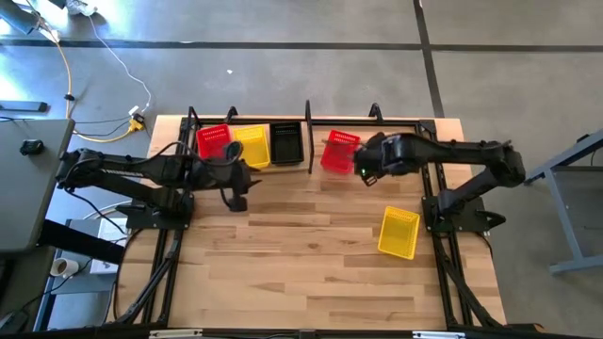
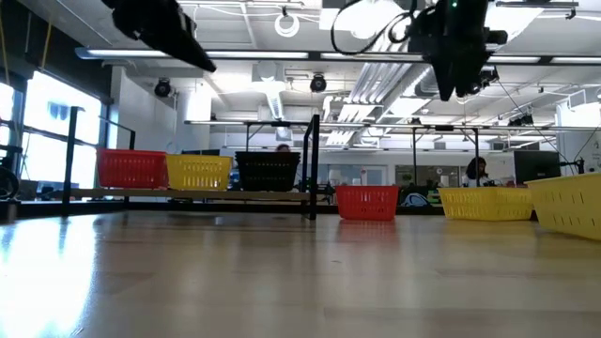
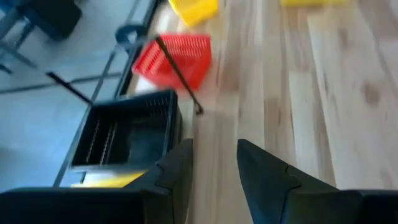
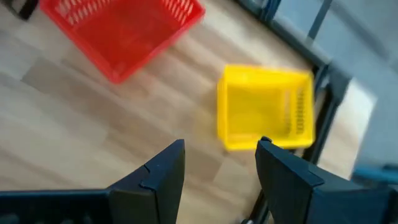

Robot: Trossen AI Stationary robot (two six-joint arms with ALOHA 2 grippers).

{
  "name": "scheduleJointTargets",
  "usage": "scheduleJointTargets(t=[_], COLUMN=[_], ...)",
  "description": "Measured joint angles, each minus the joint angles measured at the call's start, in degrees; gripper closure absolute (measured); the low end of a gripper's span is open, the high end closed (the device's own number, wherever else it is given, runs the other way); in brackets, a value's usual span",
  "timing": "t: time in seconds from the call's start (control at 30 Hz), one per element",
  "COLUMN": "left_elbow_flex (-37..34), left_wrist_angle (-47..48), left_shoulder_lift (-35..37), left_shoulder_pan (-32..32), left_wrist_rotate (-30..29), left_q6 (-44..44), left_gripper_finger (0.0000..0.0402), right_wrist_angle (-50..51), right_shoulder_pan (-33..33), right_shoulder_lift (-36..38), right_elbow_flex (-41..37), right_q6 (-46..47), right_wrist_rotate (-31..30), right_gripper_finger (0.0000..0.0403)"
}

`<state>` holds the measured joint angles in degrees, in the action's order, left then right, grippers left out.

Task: Stack baskets on shelf by color
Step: Stack the top yellow bin on top of the yellow bin on the shelf

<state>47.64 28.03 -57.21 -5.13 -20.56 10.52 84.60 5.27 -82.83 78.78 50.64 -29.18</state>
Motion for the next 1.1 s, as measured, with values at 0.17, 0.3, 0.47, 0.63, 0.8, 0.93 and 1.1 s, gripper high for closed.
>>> scheduleJointTargets(t=[0.17, 0.3, 0.47, 0.63, 0.8, 0.93, 1.1], left_elbow_flex=[0.0, 0.3, 3.5, 7.8, 8.7, 8.7, 8.7], left_wrist_angle=[-2.9, -3.2, -5.8, -6.1, -8.0, -8.2, -8.0], left_shoulder_lift=[0.0, 0.1, 0.3, 0.3, 0.3, 0.3, 0.3], left_shoulder_pan=[-0.1, -0.1, 0.5, 0.8, 0.8, 0.5, 0.1], left_wrist_rotate=[0.2, 0.2, 0.6, -0.9, -5.4, -7.1, -10.6], left_q6=[-6.9, -15.4, -18.2, -15.0, -17.7, -17.4, -19.6], left_gripper_finger=[0.0287, 0.0287, 0.0287, 0.0287, 0.0287, 0.0287, 0.0287], right_wrist_angle=[-1.0, -1.7, -1.7, -2.3, -9.2, -15.1, -21.0], right_shoulder_pan=[4.7, 7.5, 11.7, 17.3, 24.5, 28.9, 32.4], right_shoulder_lift=[0.0, 0.0, 0.0, 0.0, -0.1, -0.1, -0.1], right_elbow_flex=[0.0, 0.0, 0.0, -0.1, -4.7, -9.3, -14.6], right_q6=[-1.5, -2.6, -4.1, -9.4, -18.5, -23.2, -27.5], right_wrist_rotate=[10.0, 15.3, 17.1, 15.0, 16.4, 17.2, 19.2], right_gripper_finger=[0.0222, 0.0222, 0.0222, 0.0222, 0.0222, 0.0222, 0.0222])
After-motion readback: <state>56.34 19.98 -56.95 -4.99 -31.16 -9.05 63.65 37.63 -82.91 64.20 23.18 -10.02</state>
